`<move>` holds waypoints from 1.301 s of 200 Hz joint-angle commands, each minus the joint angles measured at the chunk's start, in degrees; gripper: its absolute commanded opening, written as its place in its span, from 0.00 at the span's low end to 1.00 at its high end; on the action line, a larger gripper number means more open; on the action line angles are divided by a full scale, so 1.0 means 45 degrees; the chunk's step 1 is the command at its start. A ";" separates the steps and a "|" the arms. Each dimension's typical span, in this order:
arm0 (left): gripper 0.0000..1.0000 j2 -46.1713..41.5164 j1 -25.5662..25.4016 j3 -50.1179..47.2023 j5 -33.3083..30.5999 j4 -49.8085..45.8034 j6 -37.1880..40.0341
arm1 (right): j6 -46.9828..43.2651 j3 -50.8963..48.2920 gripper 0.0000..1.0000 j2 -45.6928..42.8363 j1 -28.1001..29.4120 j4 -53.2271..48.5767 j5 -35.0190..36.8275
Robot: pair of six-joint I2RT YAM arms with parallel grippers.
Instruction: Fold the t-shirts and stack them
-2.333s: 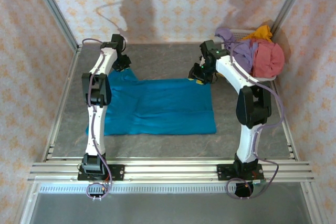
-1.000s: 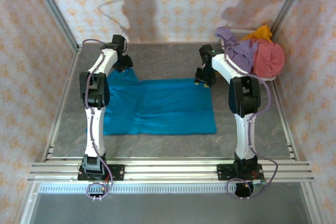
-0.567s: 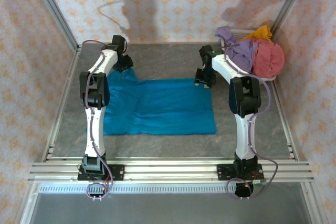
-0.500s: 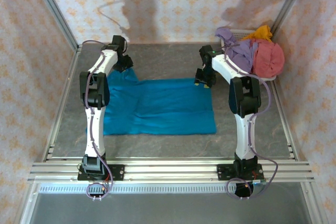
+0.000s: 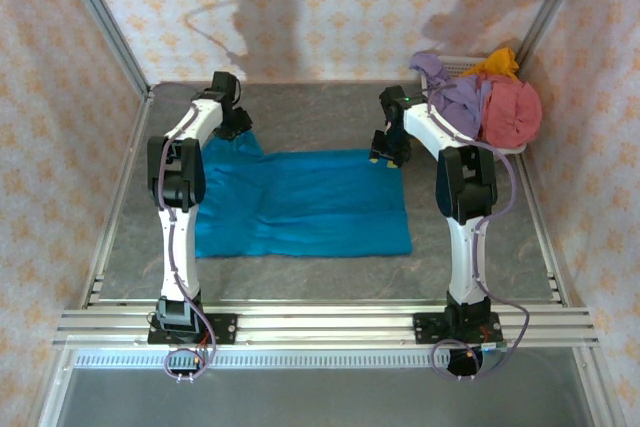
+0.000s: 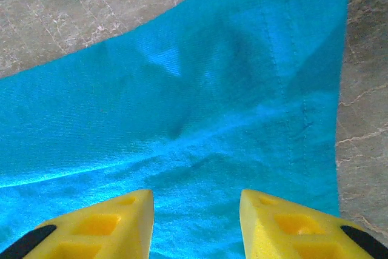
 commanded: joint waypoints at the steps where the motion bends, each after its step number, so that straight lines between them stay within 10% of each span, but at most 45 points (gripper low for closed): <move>1: 0.33 -0.0683 -0.0074 -0.0195 -0.0142 0.0680 -0.0385 | 0.0041 -0.0113 0.42 -0.0678 0.0028 -0.0043 0.0062; 199: 0.44 0.1076 -0.0661 0.1453 -0.0871 -0.1623 0.1053 | -0.0790 0.1616 0.41 -0.0286 0.0005 -0.1189 0.0616; 260: 0.19 0.1237 -0.0662 0.1562 -0.1091 -0.2093 0.1398 | -0.1043 0.2817 0.41 0.0238 -0.0009 -0.1711 0.1241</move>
